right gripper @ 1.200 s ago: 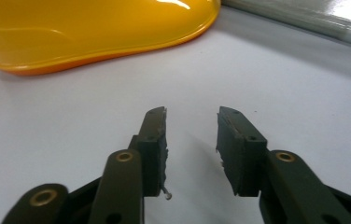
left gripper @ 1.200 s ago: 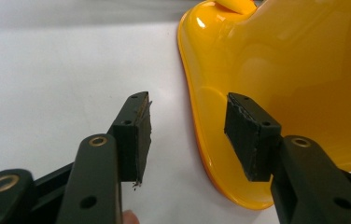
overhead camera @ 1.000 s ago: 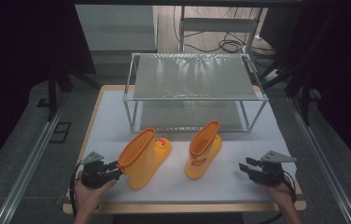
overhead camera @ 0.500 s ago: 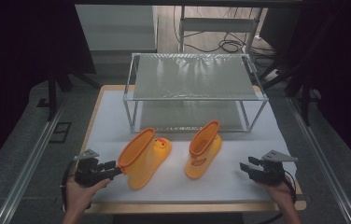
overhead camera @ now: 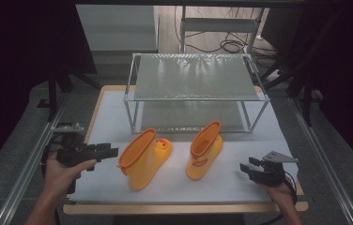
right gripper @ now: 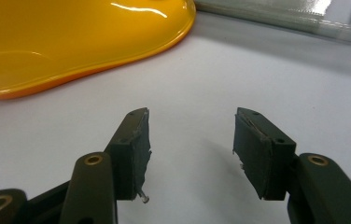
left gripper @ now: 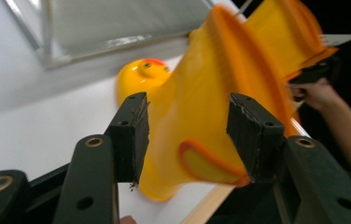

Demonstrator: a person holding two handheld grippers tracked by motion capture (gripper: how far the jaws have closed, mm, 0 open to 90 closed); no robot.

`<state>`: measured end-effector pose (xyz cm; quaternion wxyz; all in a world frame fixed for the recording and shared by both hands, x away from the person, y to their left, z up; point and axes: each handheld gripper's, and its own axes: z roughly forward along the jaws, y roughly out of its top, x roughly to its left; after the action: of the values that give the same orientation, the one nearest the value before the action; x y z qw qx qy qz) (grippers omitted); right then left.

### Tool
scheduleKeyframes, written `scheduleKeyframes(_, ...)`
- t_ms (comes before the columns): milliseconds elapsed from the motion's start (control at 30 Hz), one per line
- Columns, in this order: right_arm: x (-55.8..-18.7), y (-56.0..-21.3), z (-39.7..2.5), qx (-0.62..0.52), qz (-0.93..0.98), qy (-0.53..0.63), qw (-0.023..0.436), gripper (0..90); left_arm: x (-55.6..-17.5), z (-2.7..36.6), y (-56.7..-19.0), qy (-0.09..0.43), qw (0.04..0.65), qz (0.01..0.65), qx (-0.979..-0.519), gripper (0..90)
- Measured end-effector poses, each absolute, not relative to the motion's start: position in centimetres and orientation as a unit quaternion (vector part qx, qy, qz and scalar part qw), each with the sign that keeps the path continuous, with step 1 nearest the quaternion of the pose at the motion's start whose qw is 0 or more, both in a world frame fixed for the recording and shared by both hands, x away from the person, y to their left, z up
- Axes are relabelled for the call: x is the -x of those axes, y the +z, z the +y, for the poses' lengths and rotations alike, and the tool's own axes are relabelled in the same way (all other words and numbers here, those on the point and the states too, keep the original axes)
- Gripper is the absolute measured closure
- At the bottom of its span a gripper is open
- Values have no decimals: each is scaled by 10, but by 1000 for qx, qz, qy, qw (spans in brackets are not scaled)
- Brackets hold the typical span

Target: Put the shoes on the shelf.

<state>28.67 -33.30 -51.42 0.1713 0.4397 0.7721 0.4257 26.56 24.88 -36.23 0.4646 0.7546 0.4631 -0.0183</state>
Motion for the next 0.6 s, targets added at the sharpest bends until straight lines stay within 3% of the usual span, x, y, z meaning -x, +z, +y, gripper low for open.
scheduleKeyframes(400,-288,-517,-332,-440,777,416,171,462,-285,193,-305,-71,471,399,-784,477)
scheduleKeyframes(600,-289,-517,-332,-442,777,413,171,462,-297,168,-292,-71,458,388,-797,478)
